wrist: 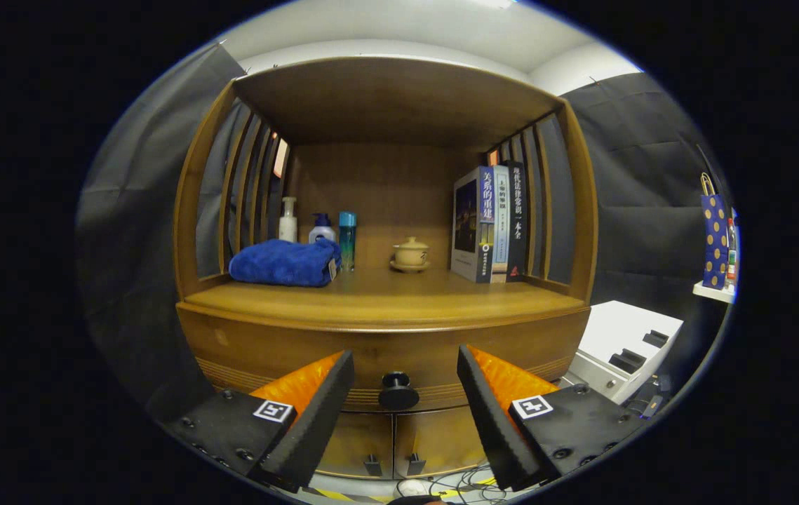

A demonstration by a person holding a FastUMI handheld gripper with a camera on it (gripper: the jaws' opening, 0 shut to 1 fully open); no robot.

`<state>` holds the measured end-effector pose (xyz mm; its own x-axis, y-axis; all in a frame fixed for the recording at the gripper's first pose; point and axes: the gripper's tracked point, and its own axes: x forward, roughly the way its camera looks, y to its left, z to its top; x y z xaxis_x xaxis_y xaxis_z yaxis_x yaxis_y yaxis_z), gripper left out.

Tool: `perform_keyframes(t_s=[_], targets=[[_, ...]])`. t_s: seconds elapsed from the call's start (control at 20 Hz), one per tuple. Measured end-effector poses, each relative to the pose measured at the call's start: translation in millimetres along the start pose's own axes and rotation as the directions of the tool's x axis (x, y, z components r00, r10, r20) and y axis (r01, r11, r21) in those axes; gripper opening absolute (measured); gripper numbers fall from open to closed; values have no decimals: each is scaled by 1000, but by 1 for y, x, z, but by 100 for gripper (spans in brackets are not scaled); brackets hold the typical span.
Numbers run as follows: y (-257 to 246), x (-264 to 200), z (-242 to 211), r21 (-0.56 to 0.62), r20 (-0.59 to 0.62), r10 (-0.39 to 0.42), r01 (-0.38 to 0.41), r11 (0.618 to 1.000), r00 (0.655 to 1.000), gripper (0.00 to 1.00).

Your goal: Pull open the drawer, take out the items inside it, and place them on the countertop above the cabinet.

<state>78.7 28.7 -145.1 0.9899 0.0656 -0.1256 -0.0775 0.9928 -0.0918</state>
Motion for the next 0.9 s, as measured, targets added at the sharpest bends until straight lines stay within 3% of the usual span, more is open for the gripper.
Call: perform_keyframes(t_s=[0.3,0.65,0.9], targets=[[8,33,-43,52,-74,47,-44,998,996,98],[2,52,-67,213,-101,75,-52,976,992,68],[1,54,-66,185,-95,89,-70,980,992,46]])
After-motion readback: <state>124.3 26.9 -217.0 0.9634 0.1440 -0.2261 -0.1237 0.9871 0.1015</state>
